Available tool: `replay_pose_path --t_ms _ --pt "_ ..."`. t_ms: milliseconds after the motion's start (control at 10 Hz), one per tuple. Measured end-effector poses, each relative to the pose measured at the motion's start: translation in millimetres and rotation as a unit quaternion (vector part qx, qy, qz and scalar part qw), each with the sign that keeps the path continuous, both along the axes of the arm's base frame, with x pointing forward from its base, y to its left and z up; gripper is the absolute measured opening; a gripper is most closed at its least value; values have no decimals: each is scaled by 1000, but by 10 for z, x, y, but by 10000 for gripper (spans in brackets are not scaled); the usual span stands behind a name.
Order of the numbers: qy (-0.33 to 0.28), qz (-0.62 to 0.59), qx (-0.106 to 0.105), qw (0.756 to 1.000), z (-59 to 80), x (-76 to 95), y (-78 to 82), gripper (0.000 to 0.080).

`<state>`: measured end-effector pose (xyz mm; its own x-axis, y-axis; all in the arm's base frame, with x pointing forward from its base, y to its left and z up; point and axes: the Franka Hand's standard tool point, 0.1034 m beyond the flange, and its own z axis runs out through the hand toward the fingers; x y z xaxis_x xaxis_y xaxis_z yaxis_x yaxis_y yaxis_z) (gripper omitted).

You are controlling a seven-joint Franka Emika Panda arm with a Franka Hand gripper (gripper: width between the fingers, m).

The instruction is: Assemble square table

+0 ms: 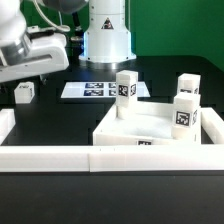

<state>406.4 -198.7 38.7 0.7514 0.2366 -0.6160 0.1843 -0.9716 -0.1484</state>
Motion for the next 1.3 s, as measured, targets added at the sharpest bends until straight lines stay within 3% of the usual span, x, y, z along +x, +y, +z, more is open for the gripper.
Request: replay_pose_path --t_ms 200,400,500,1000,1300 --pt "47 7 -6 999 -64 -5 12 649" --pt "88 14 -61 994 -166 -120 -165 649" --pt "91 5 -69 993 -199 -152 -172 649" --pt "97 -1 -71 993 -235 -199 -153 649" --pt "179 -59 -92 978 -323 -574 9 649"
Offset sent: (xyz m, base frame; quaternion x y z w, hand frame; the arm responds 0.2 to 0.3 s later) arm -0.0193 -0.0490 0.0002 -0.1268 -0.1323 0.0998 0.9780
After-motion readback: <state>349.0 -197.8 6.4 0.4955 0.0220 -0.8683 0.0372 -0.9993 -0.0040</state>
